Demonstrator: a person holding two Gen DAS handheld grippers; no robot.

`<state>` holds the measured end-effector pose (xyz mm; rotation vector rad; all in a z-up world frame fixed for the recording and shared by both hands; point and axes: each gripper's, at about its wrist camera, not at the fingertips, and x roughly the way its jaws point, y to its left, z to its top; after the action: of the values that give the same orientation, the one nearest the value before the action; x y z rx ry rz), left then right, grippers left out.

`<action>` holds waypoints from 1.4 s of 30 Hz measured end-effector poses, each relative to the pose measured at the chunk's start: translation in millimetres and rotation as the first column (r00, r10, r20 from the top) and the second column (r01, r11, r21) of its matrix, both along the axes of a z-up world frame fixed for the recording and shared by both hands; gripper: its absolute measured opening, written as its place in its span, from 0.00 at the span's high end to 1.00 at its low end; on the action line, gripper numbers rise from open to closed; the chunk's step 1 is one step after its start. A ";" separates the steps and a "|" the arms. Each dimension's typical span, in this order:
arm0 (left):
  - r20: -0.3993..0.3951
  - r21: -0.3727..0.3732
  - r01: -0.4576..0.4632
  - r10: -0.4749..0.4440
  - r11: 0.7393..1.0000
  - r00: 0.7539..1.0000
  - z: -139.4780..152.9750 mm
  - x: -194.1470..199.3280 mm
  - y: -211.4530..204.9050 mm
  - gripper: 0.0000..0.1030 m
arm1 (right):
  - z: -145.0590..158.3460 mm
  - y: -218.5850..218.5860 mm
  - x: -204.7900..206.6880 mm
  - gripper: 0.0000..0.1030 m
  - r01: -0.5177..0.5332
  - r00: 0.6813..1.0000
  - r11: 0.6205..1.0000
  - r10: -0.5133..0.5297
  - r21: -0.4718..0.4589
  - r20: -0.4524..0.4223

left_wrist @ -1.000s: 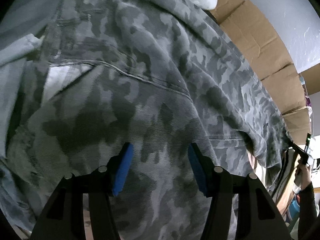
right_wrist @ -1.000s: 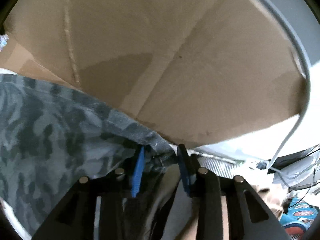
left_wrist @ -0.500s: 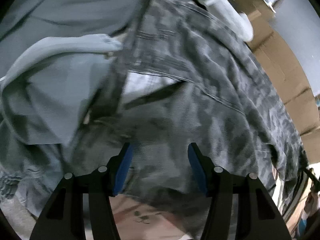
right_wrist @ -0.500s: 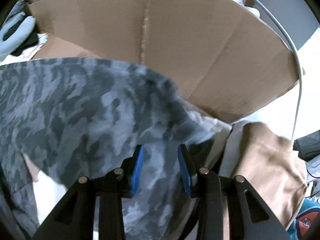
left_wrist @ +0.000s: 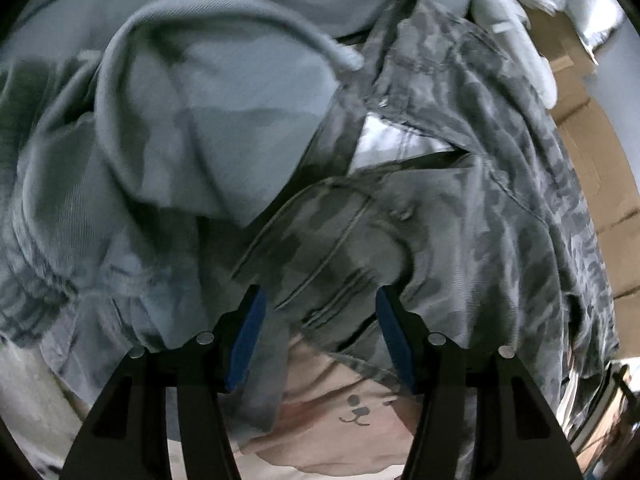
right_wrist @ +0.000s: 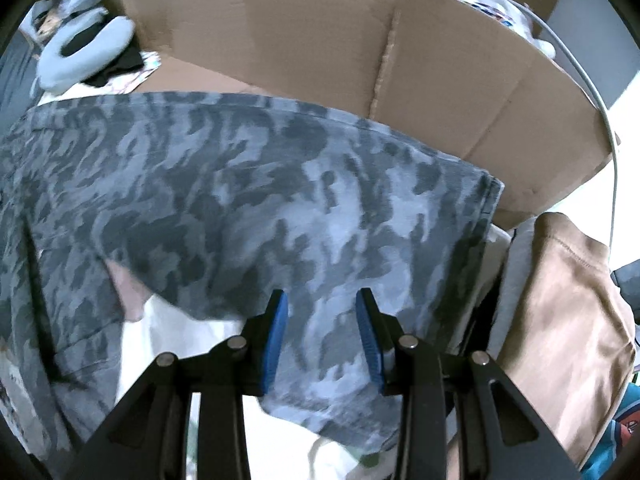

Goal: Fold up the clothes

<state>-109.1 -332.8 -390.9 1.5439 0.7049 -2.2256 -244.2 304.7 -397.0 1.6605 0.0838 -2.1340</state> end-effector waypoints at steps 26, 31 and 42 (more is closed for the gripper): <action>-0.064 0.107 -0.100 0.107 0.989 0.992 -65.0 4.7 -7.2 0.45 | -38.4 -110.1 134.2 0.62 -0.331 0.860 0.912 0.397 -0.242 0.321; -0.100 0.081 -0.091 0.099 0.993 0.990 -49.8 9.7 -0.8 0.77 | -51.6 -126.3 136.0 0.62 -0.321 0.833 0.901 0.415 -0.292 0.365; -0.201 -0.049 0.050 -0.059 0.998 0.978 32.9 -3.6 18.2 0.87 | -66.6 -136.4 133.5 0.62 -0.248 0.810 0.886 0.411 -0.392 0.419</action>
<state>-112.7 -314.6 -358.0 1.3437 0.6721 -2.4470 -110.6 168.3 -463.7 1.7783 -0.1126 -1.3316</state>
